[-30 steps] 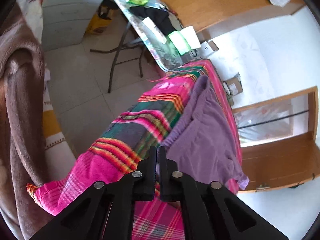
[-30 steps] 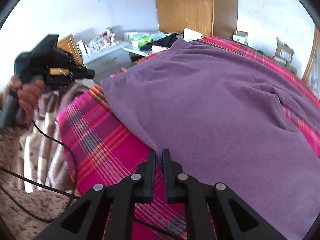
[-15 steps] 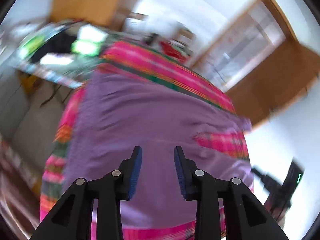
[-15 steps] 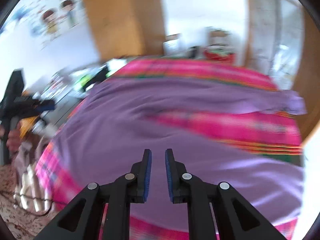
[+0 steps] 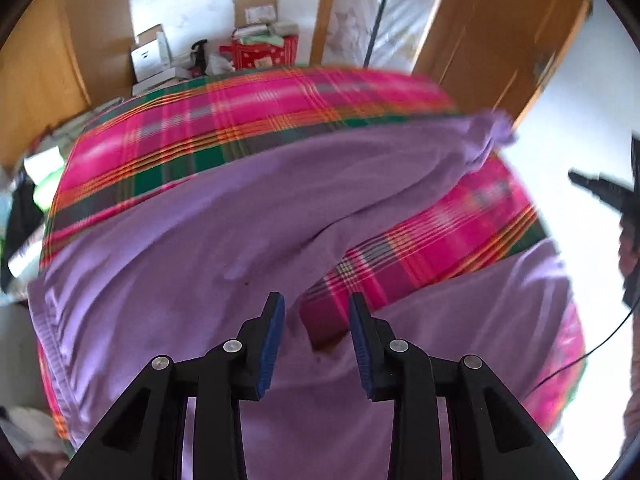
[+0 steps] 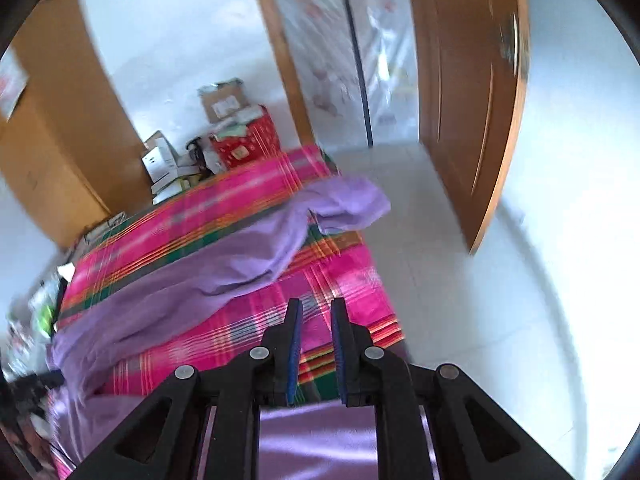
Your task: Fold clothes
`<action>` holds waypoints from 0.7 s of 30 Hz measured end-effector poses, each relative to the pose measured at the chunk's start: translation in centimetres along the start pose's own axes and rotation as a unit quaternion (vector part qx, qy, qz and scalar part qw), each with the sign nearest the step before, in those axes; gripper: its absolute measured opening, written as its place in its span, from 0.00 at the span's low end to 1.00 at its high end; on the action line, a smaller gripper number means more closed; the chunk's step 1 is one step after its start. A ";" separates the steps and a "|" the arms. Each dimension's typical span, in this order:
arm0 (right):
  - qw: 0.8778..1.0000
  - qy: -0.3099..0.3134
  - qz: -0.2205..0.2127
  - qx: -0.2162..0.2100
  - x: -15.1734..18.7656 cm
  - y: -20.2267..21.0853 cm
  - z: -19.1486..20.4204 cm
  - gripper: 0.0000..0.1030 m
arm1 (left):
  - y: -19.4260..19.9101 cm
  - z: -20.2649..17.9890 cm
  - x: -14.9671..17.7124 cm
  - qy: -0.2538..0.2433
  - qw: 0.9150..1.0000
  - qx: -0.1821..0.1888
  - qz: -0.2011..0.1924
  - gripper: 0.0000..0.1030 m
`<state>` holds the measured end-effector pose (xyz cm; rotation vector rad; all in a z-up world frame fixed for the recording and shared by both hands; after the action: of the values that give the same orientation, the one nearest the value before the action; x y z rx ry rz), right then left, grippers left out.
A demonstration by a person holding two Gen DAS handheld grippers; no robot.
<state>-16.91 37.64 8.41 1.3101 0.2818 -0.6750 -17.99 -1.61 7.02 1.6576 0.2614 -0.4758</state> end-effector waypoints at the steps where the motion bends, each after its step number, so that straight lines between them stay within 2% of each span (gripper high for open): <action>1: 1.000 -0.009 0.017 -0.004 -0.1 -2.0 -0.5 0.14 | -0.9 -0.7 -0.3 -0.014 1.000 -0.015 0.008 0.33; 6: 0.998 -0.022 0.033 -0.048 -0.4 -7.9 0.2 0.14 | -3.2 -1.8 -1.5 -0.051 0.997 -0.055 0.003 0.33; 10: 0.997 -0.020 0.042 -0.060 -1.2 -11.6 0.9 0.17 | -4.9 -1.9 -2.1 -0.069 0.994 -0.081 0.015 0.33; 15: 0.993 -0.031 0.038 -0.104 -2.5 -13.8 1.5 0.18 | -6.2 -1.3 -2.7 -0.068 0.994 -0.079 0.020 0.33; 21: 0.993 -0.034 0.049 -0.103 -2.9 -15.8 1.8 0.19 | -7.7 -1.2 -3.0 -0.070 0.994 -0.083 0.032 0.33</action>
<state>-29.01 35.16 -2.05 1.0938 0.2235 -0.5901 -23.83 0.97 1.68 1.4592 0.1402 -0.5065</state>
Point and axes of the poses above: each gripper's, at about its wrist camera, not at the fingertips, and y roughly against the way its jaws point, z to its left, x to its underside, the point moved 2 cm from there along -y, roughly the way its jaws point, and after that the axes turned 1 degree about -x, right-handed, at the moved point
